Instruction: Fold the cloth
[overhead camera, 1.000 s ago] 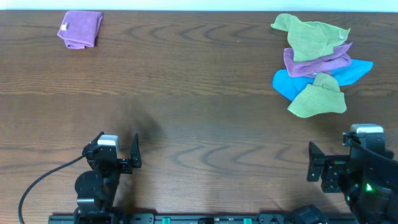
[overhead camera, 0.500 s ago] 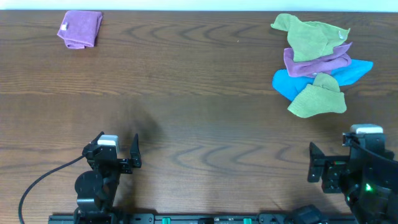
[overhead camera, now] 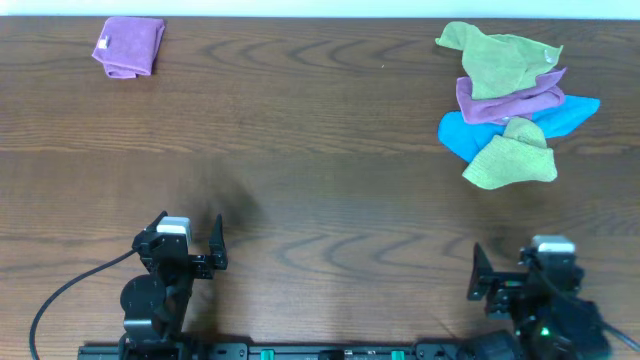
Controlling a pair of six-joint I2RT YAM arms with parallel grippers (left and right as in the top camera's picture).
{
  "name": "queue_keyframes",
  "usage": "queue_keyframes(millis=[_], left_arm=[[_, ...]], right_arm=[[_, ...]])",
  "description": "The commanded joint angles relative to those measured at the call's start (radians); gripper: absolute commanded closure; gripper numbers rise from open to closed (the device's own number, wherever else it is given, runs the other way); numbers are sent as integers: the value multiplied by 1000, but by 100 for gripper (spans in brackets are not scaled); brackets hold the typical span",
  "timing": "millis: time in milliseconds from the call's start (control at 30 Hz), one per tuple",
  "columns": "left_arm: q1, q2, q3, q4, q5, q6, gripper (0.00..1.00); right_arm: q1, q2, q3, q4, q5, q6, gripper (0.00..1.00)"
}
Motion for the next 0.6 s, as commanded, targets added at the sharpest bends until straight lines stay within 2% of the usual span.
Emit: queue_keyframes(millis=[0,200,567], left_arm=[[-4,-6,-24,-6,-19,-11,5],[-4,-6,-24,-6,-19,-11,5],[-4,-6,-24,-6,-19,-11,4]], right_arm=[[-21,-75,-102,37,-23,20,1],[-24,-168,-254,124,-24,91,1],[-23,-170,-393,131,-89,91,1]])
